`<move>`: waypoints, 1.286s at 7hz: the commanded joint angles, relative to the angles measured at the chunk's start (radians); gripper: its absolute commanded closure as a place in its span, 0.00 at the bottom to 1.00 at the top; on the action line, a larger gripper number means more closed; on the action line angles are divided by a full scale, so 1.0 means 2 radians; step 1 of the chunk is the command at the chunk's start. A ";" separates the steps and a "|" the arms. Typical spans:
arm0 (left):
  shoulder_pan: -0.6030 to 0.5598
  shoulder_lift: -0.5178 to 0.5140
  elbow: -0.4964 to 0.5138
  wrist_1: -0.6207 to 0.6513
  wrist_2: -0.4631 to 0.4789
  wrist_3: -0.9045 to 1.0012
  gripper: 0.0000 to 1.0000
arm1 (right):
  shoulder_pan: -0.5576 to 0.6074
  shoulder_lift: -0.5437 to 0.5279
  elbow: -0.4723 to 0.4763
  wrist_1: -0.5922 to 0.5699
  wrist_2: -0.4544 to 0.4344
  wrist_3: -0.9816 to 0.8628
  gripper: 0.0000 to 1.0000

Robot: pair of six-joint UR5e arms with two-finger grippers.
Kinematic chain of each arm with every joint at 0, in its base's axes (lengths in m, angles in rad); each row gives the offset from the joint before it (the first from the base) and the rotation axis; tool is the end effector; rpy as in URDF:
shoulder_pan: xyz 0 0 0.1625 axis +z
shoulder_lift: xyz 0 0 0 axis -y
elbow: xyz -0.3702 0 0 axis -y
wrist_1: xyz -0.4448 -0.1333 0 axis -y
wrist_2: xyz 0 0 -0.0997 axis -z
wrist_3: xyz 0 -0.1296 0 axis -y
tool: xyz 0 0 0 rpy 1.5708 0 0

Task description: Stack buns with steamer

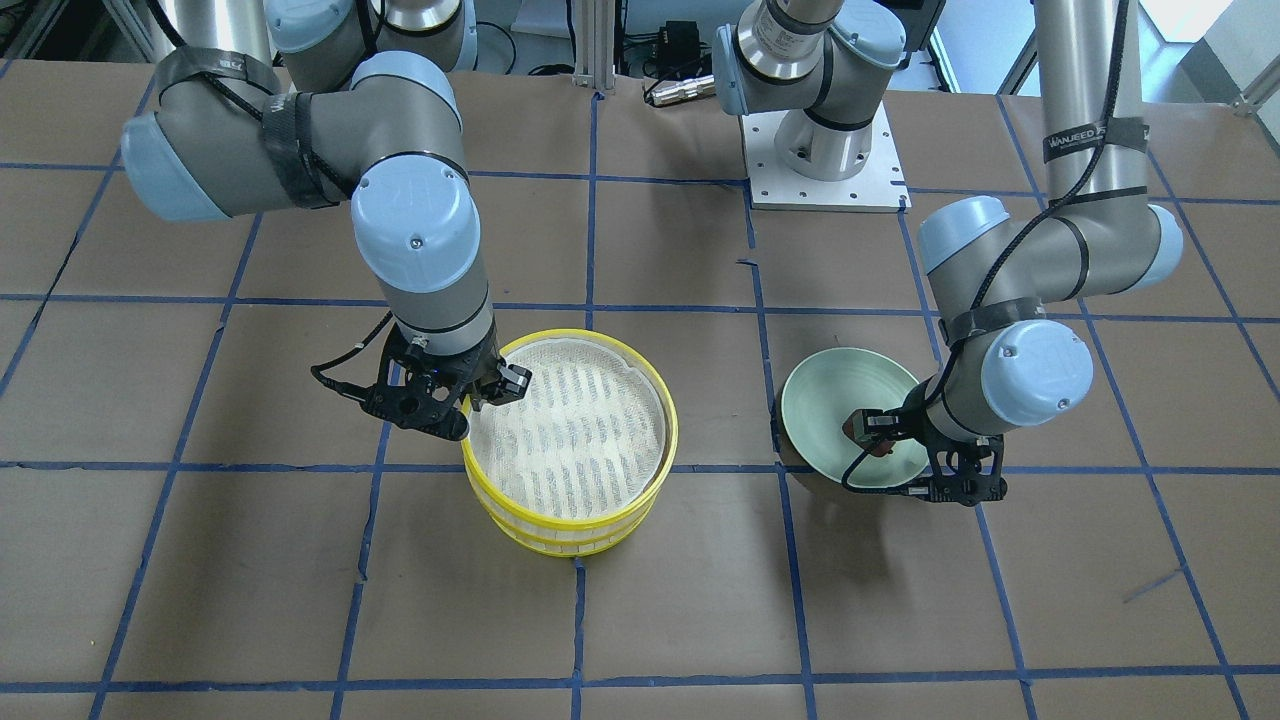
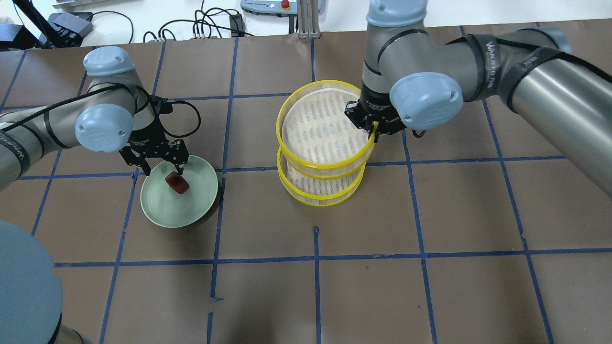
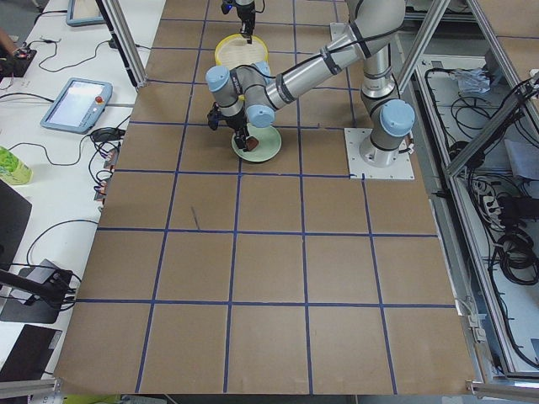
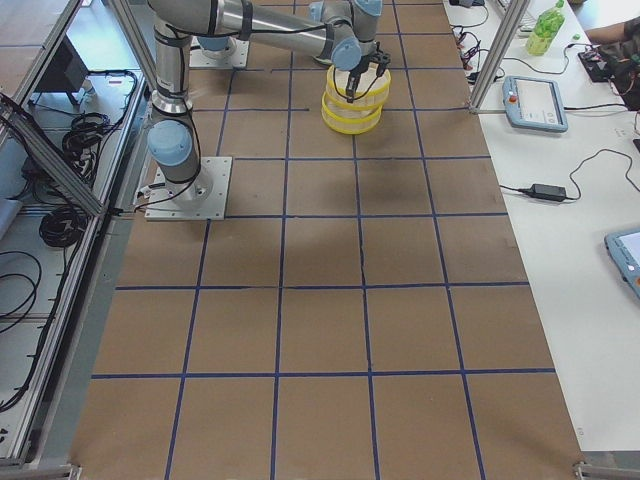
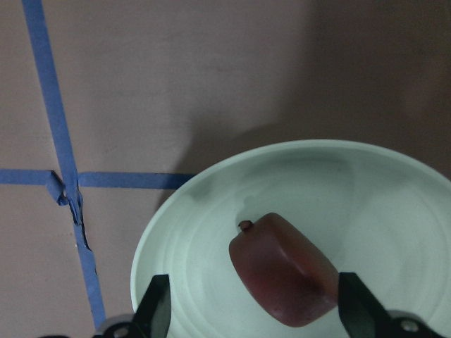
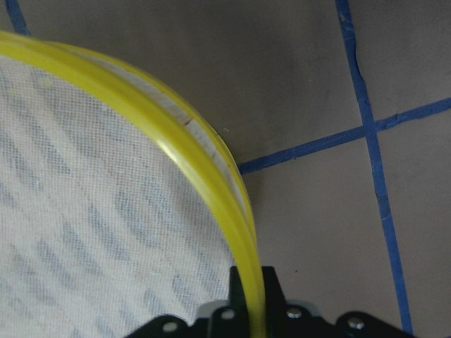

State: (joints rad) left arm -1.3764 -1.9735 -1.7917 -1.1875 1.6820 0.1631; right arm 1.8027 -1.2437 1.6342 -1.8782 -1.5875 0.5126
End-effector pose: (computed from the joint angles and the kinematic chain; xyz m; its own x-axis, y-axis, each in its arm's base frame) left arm -0.0061 -0.5845 0.0945 -0.9977 -0.0091 -0.0677 -0.0260 0.9673 0.2523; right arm 0.2699 -0.5722 0.2063 -0.9601 0.2742 0.0552 0.2775 0.9586 0.0642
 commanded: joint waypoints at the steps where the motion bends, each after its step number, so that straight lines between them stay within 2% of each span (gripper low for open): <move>1: 0.000 -0.003 -0.007 0.002 -0.023 0.001 0.59 | 0.001 0.003 0.008 -0.002 0.000 -0.012 0.93; 2: 0.000 -0.004 -0.010 -0.002 -0.077 0.002 0.62 | 0.000 0.004 0.011 -0.010 -0.001 -0.012 0.93; 4: 0.000 -0.002 -0.009 -0.003 -0.082 0.006 0.81 | -0.003 0.003 0.010 -0.011 -0.002 -0.012 0.92; 5: 0.000 0.004 -0.002 -0.004 -0.079 0.008 0.86 | -0.004 0.004 0.013 -0.020 -0.001 -0.012 0.92; 6: -0.001 0.013 0.006 -0.011 -0.065 0.006 0.86 | -0.005 0.004 0.023 -0.022 -0.002 -0.013 0.89; 8: -0.028 0.042 0.059 -0.095 -0.072 -0.038 0.86 | -0.005 0.004 0.031 -0.027 -0.002 -0.012 0.81; 9: -0.058 0.048 0.086 -0.112 -0.116 -0.105 0.86 | -0.005 0.003 0.032 -0.027 -0.001 -0.012 0.73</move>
State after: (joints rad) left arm -1.4325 -1.9014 -1.6871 -1.3469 1.5211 0.0802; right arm 1.7933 -1.2368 1.6930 -1.9300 -1.5904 0.4877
